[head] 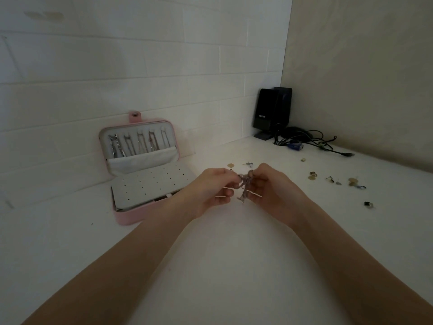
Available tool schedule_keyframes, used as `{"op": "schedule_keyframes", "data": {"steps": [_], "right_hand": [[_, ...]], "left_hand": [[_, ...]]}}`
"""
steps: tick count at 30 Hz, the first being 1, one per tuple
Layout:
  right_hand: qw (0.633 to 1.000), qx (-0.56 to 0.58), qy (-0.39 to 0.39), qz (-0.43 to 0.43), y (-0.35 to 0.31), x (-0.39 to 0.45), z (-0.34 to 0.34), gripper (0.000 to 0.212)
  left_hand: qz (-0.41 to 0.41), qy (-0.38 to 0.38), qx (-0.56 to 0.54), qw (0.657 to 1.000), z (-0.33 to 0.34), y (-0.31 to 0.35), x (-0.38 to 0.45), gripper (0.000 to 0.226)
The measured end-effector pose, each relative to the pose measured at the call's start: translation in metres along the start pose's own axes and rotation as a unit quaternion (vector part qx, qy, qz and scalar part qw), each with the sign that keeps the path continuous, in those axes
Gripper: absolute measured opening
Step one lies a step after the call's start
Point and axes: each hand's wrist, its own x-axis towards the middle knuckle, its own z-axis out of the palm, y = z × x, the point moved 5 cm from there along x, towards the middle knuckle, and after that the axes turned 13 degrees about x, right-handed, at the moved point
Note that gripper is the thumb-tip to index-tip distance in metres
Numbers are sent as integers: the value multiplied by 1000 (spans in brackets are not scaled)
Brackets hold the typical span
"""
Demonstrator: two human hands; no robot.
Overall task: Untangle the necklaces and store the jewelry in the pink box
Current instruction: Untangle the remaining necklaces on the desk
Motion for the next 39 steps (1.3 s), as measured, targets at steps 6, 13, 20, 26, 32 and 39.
{"op": "schedule_keyframes", "data": {"steps": [6,13,20,26,32,39], "right_hand": [[1000,-17,7,8,1,2,-2,9],[998,30,46,-18,-1,2,-9,10],[997,40,65,-13,-1,4,-10,13],[997,-72,23,3,5,3,-4,5],[998,-45,-20,-33,0,0,0,7],[998,-21,1,-59,-5,1,-5,13]], "left_hand": [[60,91,-60,992,-13,11,-1,15],[46,9,90,995,-6,4,-1,10],[71,76,80,991,-10,5,2,11],[128,119,102,979,-11,11,2,11],[214,88,139,963,-4,21,-1,19],[169,30,182,968,-6,12,1,9]]}}
